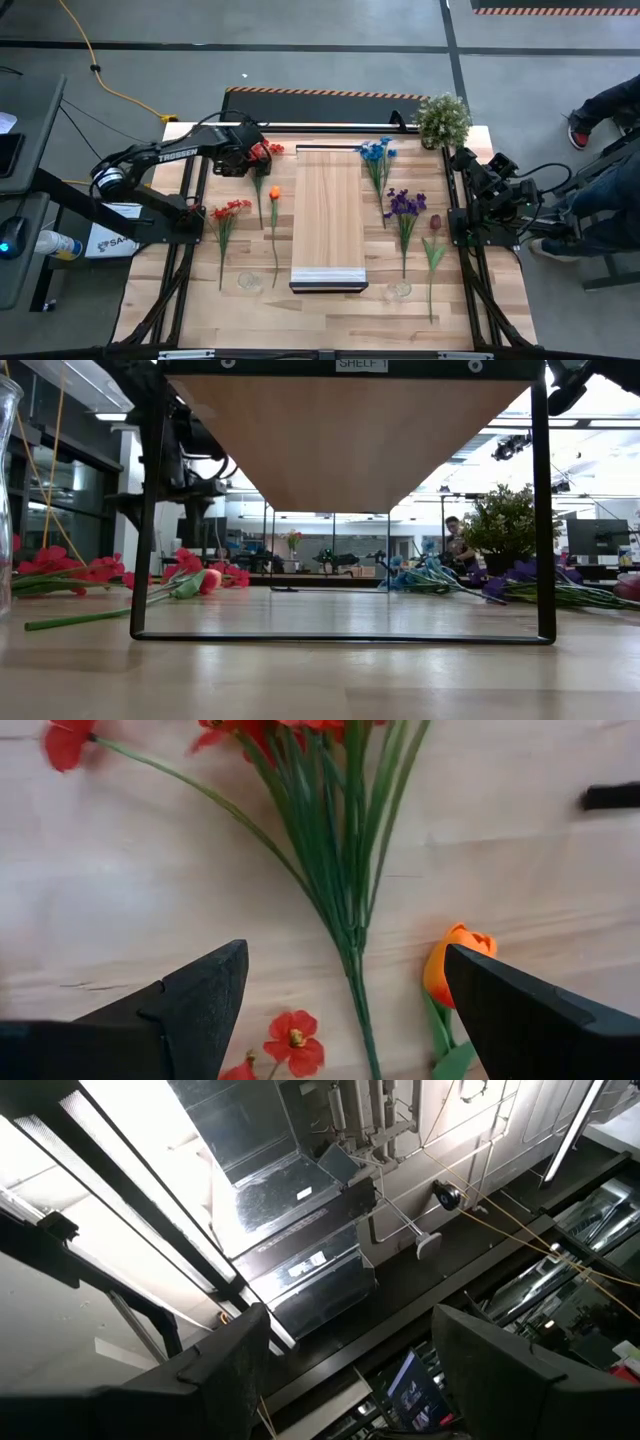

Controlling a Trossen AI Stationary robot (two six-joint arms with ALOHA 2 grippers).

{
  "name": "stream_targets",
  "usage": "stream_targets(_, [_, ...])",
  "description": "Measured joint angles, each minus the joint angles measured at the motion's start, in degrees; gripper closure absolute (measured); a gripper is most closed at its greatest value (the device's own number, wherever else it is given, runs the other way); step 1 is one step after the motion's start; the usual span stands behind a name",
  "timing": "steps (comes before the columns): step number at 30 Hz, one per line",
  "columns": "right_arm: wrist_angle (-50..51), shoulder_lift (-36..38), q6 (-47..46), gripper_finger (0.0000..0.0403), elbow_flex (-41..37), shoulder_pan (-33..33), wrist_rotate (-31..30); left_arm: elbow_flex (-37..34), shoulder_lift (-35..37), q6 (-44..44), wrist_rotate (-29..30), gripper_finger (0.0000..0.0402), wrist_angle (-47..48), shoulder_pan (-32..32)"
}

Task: Pick and place flowers into a vace then onto a shelf
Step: Put the top orange flowers into the left transparent vase

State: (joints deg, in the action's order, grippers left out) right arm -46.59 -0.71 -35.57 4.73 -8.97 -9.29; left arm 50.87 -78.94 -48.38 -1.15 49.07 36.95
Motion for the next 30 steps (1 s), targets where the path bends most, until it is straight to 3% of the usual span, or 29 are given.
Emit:
stream_targets(23, [0.0, 0.0, -0.4, 0.0135, 0.0, 0.0, 0.7, -0.5, -3.7, -0.3, 7.3, 0.0032, -4.9, -2.1])
stream_targets(30, [0.0, 0.0, -0.4, 0.0136, 0.0, 0.0, 0.8, -9.1, -3.7, -3.6, 1.3, 0.0032, -15.2, -2.1])
